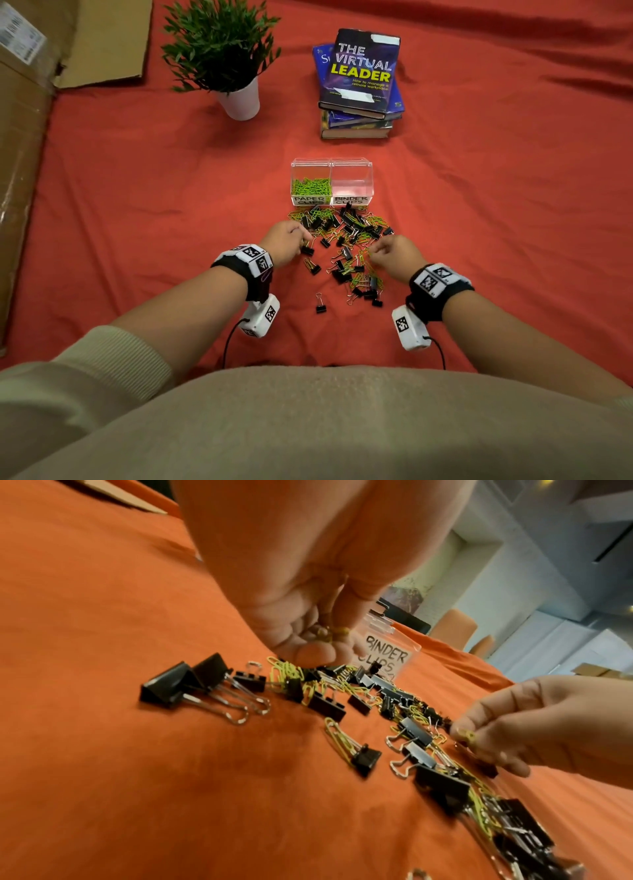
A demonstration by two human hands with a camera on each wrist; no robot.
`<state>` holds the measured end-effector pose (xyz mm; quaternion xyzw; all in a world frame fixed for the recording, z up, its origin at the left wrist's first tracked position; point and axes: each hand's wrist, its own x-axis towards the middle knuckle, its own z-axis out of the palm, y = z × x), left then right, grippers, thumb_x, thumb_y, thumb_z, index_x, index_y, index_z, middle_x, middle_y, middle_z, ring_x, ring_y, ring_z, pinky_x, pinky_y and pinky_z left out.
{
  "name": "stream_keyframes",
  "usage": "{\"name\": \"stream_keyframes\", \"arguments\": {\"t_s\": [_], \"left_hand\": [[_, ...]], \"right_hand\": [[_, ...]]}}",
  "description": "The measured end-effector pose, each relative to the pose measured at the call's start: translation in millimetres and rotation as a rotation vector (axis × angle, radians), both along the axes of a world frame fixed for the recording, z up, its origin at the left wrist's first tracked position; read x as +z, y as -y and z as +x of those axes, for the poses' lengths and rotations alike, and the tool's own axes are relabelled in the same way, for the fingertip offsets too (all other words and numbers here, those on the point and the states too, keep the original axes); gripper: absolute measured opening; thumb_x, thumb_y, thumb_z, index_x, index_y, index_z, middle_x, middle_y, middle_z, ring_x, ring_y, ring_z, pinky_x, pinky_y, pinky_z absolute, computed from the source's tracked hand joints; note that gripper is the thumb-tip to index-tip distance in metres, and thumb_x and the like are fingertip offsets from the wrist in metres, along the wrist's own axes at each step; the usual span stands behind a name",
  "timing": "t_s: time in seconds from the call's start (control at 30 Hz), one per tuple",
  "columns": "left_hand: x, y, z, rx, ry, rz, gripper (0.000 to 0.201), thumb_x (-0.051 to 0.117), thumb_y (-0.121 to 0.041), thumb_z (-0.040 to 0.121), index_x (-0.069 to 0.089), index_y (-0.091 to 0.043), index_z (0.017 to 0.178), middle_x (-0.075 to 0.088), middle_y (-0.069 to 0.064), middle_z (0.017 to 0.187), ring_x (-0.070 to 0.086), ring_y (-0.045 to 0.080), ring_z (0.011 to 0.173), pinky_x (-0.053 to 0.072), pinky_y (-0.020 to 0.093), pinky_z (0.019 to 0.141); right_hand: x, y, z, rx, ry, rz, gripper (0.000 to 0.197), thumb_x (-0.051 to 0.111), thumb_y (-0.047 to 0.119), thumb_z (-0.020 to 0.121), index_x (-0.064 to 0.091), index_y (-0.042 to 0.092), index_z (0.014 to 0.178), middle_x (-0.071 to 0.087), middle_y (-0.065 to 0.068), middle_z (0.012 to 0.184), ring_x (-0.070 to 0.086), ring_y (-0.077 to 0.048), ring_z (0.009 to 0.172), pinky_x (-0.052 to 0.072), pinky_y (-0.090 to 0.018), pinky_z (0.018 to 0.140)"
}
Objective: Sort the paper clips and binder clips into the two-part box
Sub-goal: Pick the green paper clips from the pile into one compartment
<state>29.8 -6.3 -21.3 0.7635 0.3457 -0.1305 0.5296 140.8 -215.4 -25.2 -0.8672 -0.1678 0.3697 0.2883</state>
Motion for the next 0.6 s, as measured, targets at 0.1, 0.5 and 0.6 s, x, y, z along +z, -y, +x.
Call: {"name": "stream_keyframes", "arguments": {"t_s": [0.1,0.5,0.6], "left_hand": [[-3,4,-1,0.009,-0.010,-0.069,0.035,0.031,-0.005,0.094,0.053,-0.016,0.069,0.048,0.000,0.064,0.045,0.012,0.052,0.033,0.023,0.047],[-17,7,-18,-0.703,-0.100,0.586,0.007,0.059,-0.015,0.087,0.059,-0.015,0.094,0.061,0.006,0.105,0.058,0.026,0.097,0.048,0.035,0.082],[-16,9,-20,-0.705,-0.102,0.579,0.004,0.057,-0.018,0.090,0.057,-0.014,0.090,0.060,0.006,0.101,0.057,0.025,0.093,0.046,0.034,0.079]], "right_hand": [[12,3,10,-0.163,-0.198,0.138,0.015,0.051,0.003,0.090,0.065,0.008,0.095,0.060,-0.001,0.072,0.054,-0.011,0.061,0.048,-0.016,0.053],[-7,-8,-4,0.264,0.176,-0.230,0.011,0.055,0.018,0.087,0.053,0.011,0.079,0.059,-0.007,0.079,0.057,-0.021,0.071,0.050,-0.034,0.063],[-14,-12,-10,0.350,0.227,-0.326,0.015,0.055,0.020,0.089,0.050,0.009,0.079,0.053,-0.005,0.075,0.054,-0.022,0.068,0.042,-0.030,0.060]]}}
